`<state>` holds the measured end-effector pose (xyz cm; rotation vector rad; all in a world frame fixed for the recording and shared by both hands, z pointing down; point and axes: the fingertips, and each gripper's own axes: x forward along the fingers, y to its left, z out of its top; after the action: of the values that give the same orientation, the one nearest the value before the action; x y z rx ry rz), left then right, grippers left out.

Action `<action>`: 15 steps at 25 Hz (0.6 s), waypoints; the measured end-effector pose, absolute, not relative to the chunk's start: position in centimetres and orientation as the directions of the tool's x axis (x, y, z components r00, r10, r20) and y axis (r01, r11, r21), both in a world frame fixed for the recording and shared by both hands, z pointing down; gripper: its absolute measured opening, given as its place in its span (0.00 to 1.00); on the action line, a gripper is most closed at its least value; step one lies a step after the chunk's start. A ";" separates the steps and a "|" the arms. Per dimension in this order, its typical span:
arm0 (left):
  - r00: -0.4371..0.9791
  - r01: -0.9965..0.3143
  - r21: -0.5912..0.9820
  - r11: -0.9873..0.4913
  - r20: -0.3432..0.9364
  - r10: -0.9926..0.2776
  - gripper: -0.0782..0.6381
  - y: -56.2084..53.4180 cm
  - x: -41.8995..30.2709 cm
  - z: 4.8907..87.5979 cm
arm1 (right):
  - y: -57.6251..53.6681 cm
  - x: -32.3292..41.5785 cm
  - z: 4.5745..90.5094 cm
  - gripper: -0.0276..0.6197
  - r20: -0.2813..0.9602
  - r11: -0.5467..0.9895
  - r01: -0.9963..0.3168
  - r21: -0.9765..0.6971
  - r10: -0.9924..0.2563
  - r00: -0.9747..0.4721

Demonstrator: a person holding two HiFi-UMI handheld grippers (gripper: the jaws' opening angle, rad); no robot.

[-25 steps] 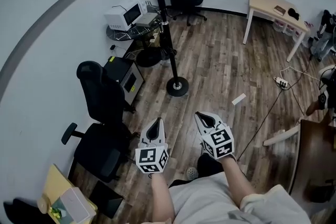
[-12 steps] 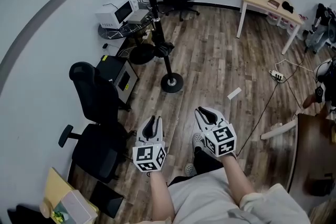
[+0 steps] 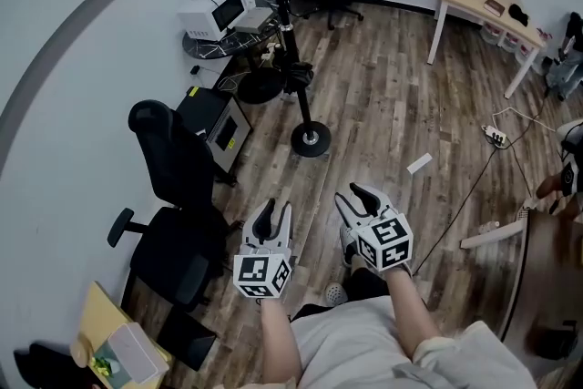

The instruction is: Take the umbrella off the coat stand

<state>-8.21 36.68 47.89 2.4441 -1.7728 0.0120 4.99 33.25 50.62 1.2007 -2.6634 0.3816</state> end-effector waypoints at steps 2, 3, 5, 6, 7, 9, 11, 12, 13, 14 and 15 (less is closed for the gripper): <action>0.300 -0.951 0.098 -0.292 0.076 -0.951 0.29 36.1 -8.4 48.0 | 32.6 4.6 51.0 0.30 0.284 0.654 -0.740 -0.159 -0.687 -0.669; 0.294 -0.953 0.099 -0.286 0.083 -0.952 0.30 35.8 -8.5 48.2 | 32.2 4.5 51.2 0.30 0.285 0.659 -0.734 -0.163 -0.681 -0.674; 0.284 -0.957 0.089 -0.275 0.118 -0.951 0.31 35.0 -8.7 48.7 | 31.1 4.3 51.2 0.32 0.279 0.664 -0.724 -0.186 -0.671 -0.687; 0.279 -0.960 0.081 -0.269 0.143 -0.950 0.32 34.5 -8.8 49.2 | 30.5 4.2 51.3 0.32 0.273 0.666 -0.718 -0.201 -0.666 -0.694; 0.272 -0.962 0.075 -0.263 0.167 -0.948 0.33 34.0 -9.0 49.7 | 29.7 4.2 51.5 0.33 0.271 0.668 -0.712 -0.216 -0.660 -0.701; 0.255 -0.967 0.076 -0.245 0.204 -0.945 0.34 32.7 -9.8 50.7 | 28.0 4.2 51.9 0.33 0.277 0.667 -0.707 -0.235 -0.651 -0.706; 0.243 -0.970 0.081 -0.231 0.216 -0.946 0.34 31.4 -10.5 50.9 | 26.3 4.3 52.0 0.34 0.279 0.663 -0.709 -0.240 -0.653 -0.704; 0.243 -0.970 0.077 -0.231 0.215 -0.946 0.34 30.4 -10.6 50.7 | 25.3 4.3 51.8 0.34 0.274 0.661 -0.712 -0.239 -0.657 -0.702; 0.246 -0.969 0.070 -0.236 0.212 -0.946 0.34 29.3 -10.6 50.3 | 24.2 4.3 51.6 0.34 0.267 0.658 -0.715 -0.236 -0.664 -0.699; 0.251 -0.968 0.061 -0.243 0.208 -0.945 0.34 28.0 -10.5 49.9 | 23.0 4.3 51.4 0.34 0.261 0.653 -0.720 -0.233 -0.671 -0.693; 0.256 -0.967 0.053 -0.250 0.207 -0.944 0.34 26.7 -10.5 49.5 | 21.8 4.3 51.2 0.34 0.259 0.648 -0.726 -0.230 -0.679 -0.687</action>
<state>-10.49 26.67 49.49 2.3506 -1.8091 0.1974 4.34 21.77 51.18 1.1656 -2.7143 0.4777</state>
